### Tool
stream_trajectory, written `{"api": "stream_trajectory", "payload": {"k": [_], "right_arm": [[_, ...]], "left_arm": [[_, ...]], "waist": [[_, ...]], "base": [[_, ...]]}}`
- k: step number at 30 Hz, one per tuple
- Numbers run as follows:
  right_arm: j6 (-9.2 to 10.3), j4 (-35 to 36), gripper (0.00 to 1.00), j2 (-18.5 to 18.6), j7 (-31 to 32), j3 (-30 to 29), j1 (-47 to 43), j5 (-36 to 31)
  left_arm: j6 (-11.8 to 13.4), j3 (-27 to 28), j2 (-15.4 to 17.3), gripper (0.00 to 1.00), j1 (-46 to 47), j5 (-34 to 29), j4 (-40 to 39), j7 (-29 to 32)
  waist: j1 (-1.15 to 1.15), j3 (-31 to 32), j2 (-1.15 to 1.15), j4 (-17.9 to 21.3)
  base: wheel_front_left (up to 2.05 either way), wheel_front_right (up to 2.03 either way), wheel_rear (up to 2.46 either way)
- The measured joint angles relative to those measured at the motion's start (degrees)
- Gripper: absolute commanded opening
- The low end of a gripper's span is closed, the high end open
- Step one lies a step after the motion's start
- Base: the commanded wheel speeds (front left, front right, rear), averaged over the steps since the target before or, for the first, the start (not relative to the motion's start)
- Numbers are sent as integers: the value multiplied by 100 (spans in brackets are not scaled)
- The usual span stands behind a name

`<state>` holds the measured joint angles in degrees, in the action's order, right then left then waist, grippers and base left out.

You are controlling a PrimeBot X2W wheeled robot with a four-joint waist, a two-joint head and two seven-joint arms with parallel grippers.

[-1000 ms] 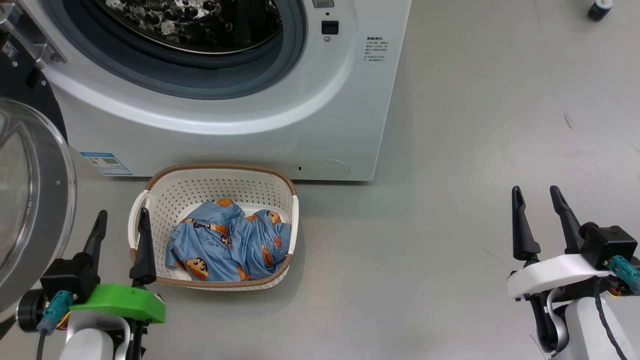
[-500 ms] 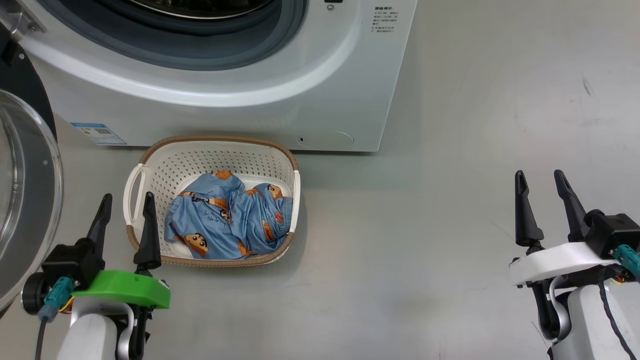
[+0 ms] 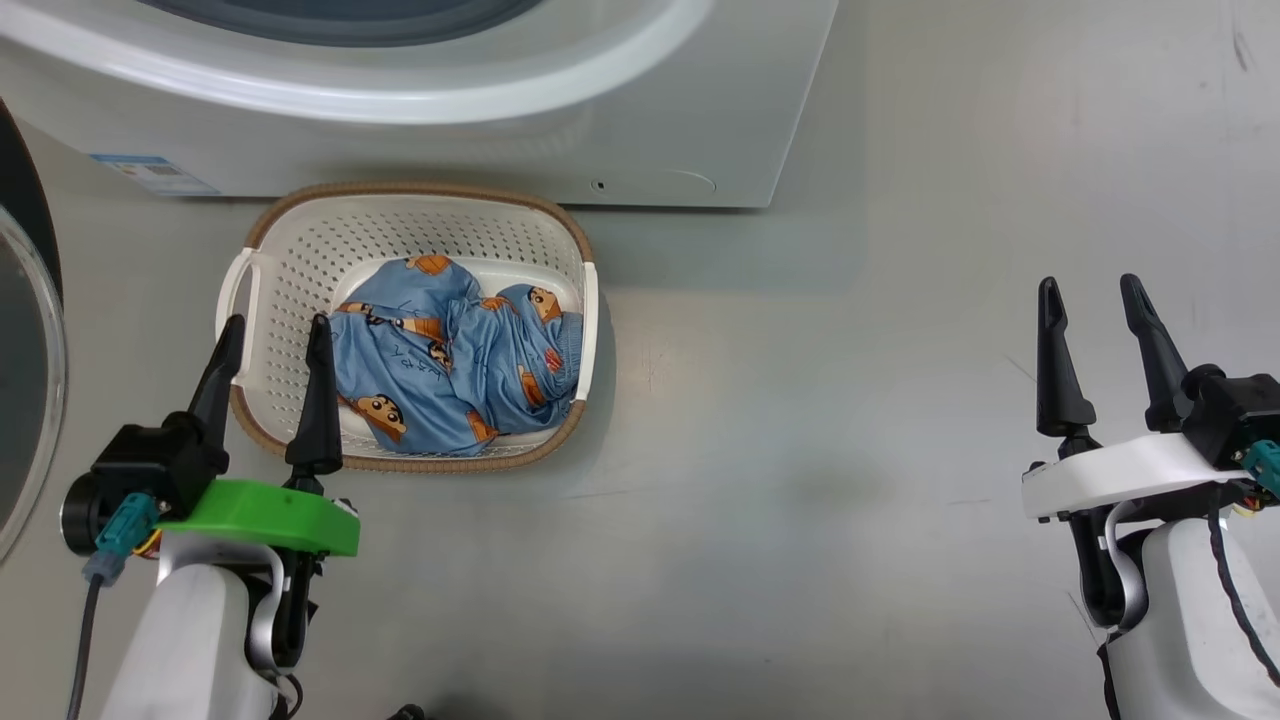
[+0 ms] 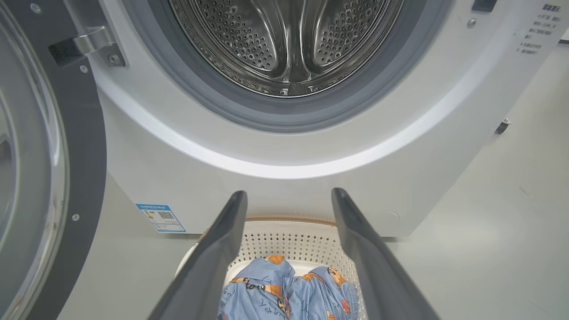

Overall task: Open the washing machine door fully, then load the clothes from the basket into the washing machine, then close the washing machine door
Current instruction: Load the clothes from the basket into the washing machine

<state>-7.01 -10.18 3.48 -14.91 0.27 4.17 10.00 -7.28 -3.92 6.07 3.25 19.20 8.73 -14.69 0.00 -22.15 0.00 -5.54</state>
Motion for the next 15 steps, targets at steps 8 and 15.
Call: {"api": "stream_trajectory", "payload": {"k": [8,15], "right_arm": [[0,73,100,27,0,2,189,-53],[0,121,100,82,0,29,343,-113]], "left_arm": [[0,-148,4,100,316,1,64,0],[0,-225,3,100,747,97,249,0]], "waist": [[0,-454,0,-10],[0,-908,0,-29]], "base": [[0,0,0],[0,0,0]]}}
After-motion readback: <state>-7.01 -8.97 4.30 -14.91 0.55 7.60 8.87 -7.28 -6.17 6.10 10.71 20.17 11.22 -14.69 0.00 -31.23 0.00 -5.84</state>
